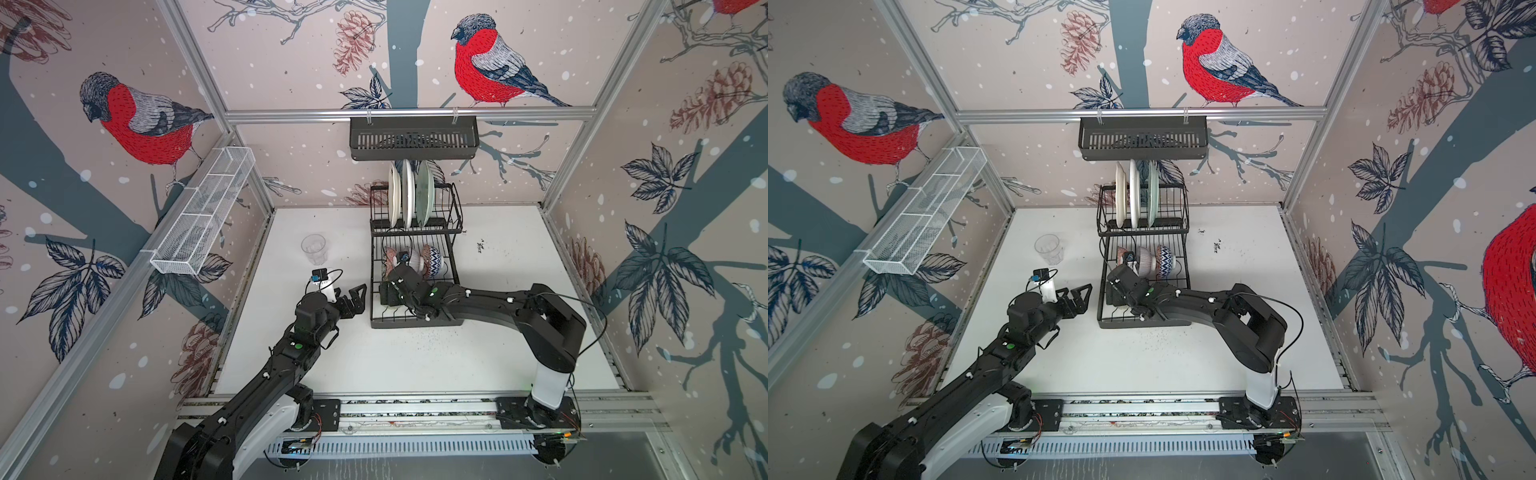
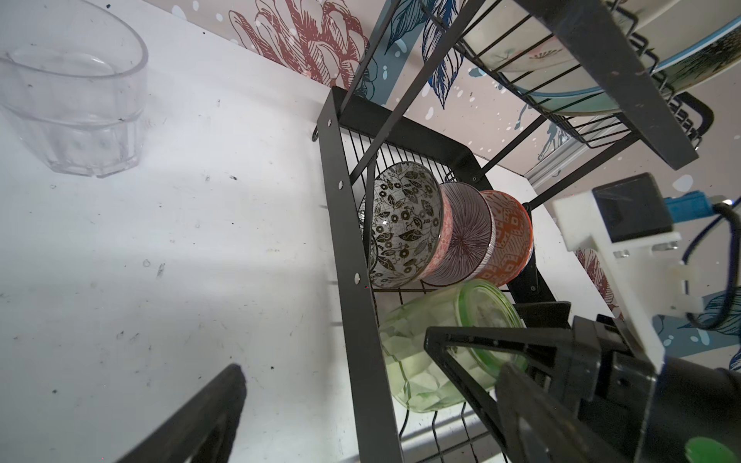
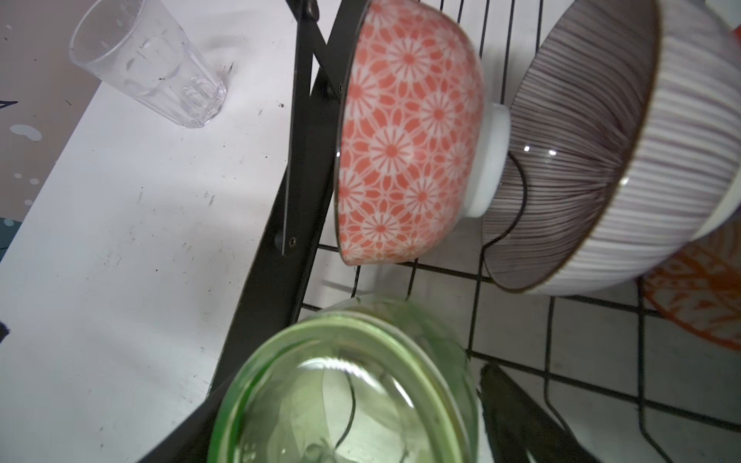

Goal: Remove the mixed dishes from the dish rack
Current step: 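Close the right gripper around the green glass tumbler in the lower tier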

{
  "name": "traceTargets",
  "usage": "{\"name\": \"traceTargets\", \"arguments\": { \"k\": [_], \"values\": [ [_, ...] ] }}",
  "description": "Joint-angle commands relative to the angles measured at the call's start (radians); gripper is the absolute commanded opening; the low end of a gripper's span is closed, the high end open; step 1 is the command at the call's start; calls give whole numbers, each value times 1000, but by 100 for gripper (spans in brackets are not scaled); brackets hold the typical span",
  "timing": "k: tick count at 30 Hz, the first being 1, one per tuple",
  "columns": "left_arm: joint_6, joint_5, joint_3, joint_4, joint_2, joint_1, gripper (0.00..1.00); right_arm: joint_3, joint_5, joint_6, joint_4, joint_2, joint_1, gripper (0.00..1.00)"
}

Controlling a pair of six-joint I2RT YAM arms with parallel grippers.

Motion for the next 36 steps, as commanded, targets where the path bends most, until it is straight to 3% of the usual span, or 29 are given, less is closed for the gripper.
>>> {"name": "traceTargets", "arguments": {
  "k": [1,8,22,36],
  "values": [
    [-4,-11,8,13,3,-1,97,15,30,-10,-16,11,-1,86],
    [-7,-12,11,13,11,-1,97,42,65,-11,-39,38,2,80],
    [-12,-7,12,13,14,-1,97,54,47,-4,-50,24,3,57],
    [-12,-18,18,9,28,-1,97,39,42,7,-49,-29,0,54]
  ]
}}
